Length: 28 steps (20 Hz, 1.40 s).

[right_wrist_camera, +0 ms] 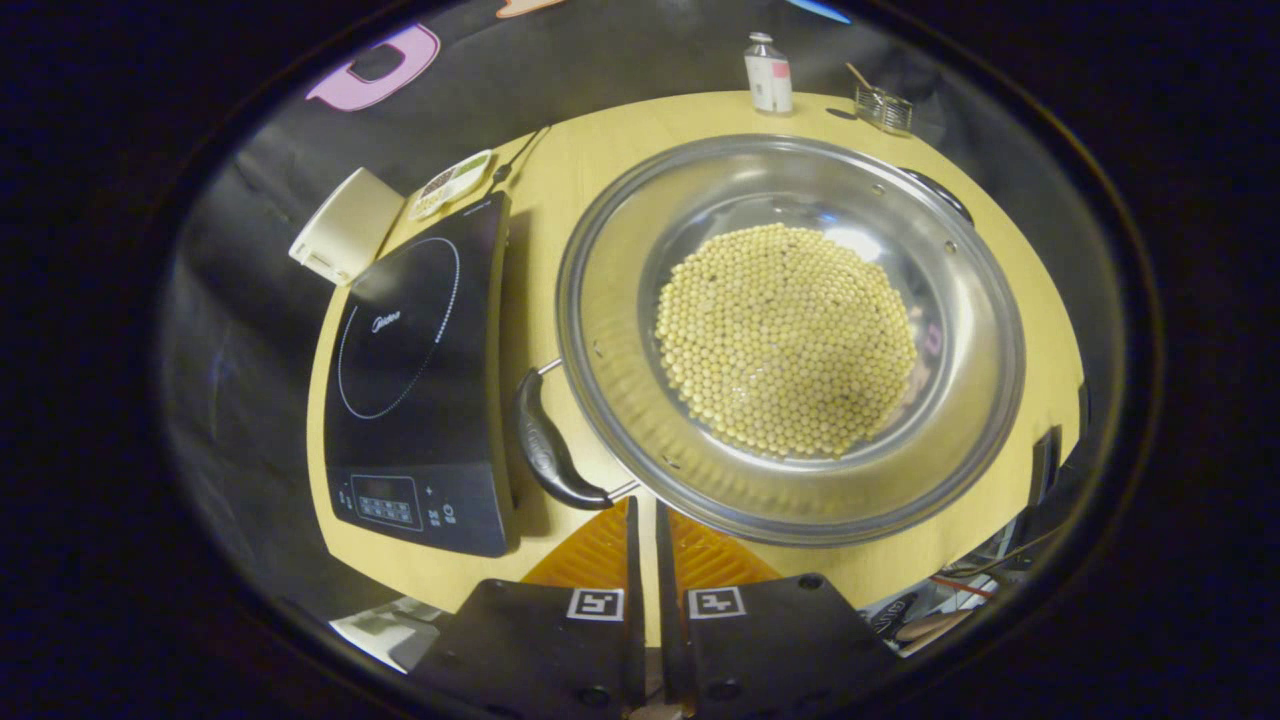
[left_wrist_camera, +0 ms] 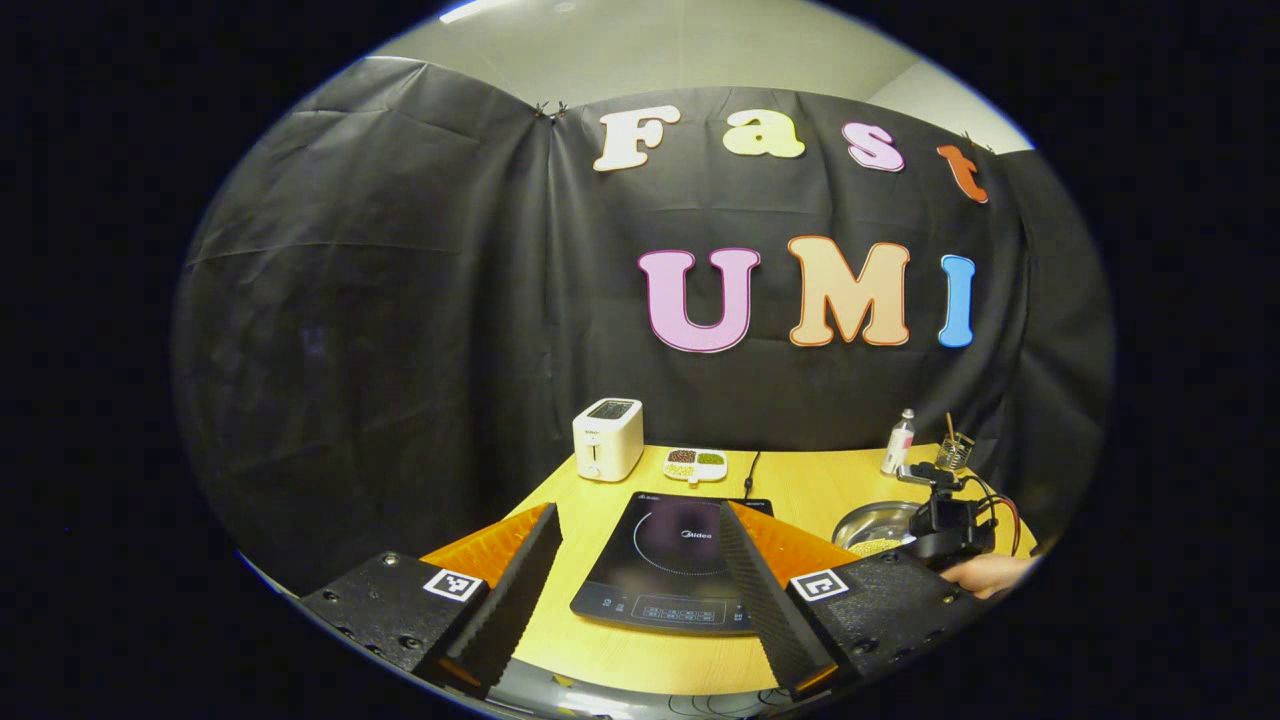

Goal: First push the handle of the pot to place it horizontally, then grasp the pot with both hands and set it on the induction cooktop.

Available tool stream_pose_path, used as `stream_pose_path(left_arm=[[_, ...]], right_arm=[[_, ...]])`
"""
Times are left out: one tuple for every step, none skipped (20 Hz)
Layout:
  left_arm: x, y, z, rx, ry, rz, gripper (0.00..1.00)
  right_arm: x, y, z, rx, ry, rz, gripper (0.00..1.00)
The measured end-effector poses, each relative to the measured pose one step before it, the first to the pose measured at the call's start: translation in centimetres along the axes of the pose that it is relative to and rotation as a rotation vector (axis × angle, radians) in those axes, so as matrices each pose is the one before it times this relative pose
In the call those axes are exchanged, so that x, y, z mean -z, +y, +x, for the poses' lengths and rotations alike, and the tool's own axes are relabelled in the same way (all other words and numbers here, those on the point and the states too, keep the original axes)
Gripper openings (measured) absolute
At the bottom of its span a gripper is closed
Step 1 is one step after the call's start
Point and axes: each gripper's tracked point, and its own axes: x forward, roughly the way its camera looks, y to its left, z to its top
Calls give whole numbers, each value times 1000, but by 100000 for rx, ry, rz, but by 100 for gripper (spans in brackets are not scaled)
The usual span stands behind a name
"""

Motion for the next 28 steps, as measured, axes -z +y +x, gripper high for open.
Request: stream_pose_path(left_arm=[[144, 3, -1, 290, 607, -28, 93], [210, 16, 33, 152, 579, 82, 93], [103, 147, -63, 207, 379, 200, 93], [109, 108, 1, 142, 335, 316, 96], [178, 217, -4, 98, 461, 405, 94], [122, 156, -57, 45, 668, 287, 93], [-3, 229, 20, -7, 235, 214, 93], [-43, 173, 87, 130, 24, 42, 93], [39, 143, 123, -69, 167, 125, 96], [-19, 207, 71, -79, 186, 123, 93], [-3, 179, 82, -110, 42, 177, 93], [-41, 183, 69, -113, 35, 182, 93], [63, 85, 120, -101, 259, 111, 93], [210, 52, 39, 162, 201, -34, 96], [73, -40, -1, 374, 271, -236, 96], [80, -80, 47, 570, 380, -440, 95], [140, -137, 86, 808, 479, -508, 95], [238, -87, 95, 760, 483, -477, 94], [50, -130, 147, 576, 490, -350, 94], [131, -86, 274, 655, 366, -381, 94], [102, -136, 141, 788, 264, -358, 96], [138, -229, 347, 885, 525, -368, 99], [124, -237, 381, 1106, 503, -304, 96], [22, -305, 410, 1234, 620, -185, 96], [113, -334, 363, 1236, 898, 51, 94], [307, -340, 349, 1153, 1001, 436, 96], [-9, -316, 367, 1280, 566, 682, 94], [-30, -512, 426, 1722, 577, 756, 96]], right_arm=[[-229, 421, -8, -140, -54, -73, 9], [-279, 608, 105, -82, -165, 16, 0], [-294, 395, 198, 223, -493, 122, 9], [-420, 367, 213, -45, -272, 173, 21], [-409, 331, 175, -289, -428, 188, 8], [-408, 259, 67, -277, -310, 532, 7], [-337, 238, 157, -8, -64, 336, 7], [-255, 252, 290, 218, -141, 43, 7], [-237, 206, 197, 210, 142, -17, 7], [-159, 340, 264, 132, -52, 182, 7], [-274, 210, 136, 26, -333, 456, 7], [-262, 343, 164, 82, -463, 295, 7], [-294, 234, 219, 185, -394, -120, 7], [-306, 262, 182, 346, -585, 85, 7], [-404, 281, 134, 240, -724, -14, 7], [-346, 256, 171, 85, -536, -338, 7], [-181, 100, 42, 208, -243, -296, 7], [-69, 55, 114, 165, -122, -152, 7], [-37, 160, 6, -33, -26, -366, 7], [39, 59, -56, -97, 241, -501, 7], [-20, 50, -197, -720, -368, -807, 7], [74, -90, -295, -581, -135, -1284, 7], [136, -41, -483, -916, -175, -835, 8], [160, -92, -631, -1151, -434, -316, 8], [-33, -130, -761, -1132, -1219, 99, 8], [87, -70, -872, -1575, -948, 297, 0], [-6, -48, -919, -1867, -790, 749, 9], [25, -111, -1061, -2468, -789, 1274, 9]])
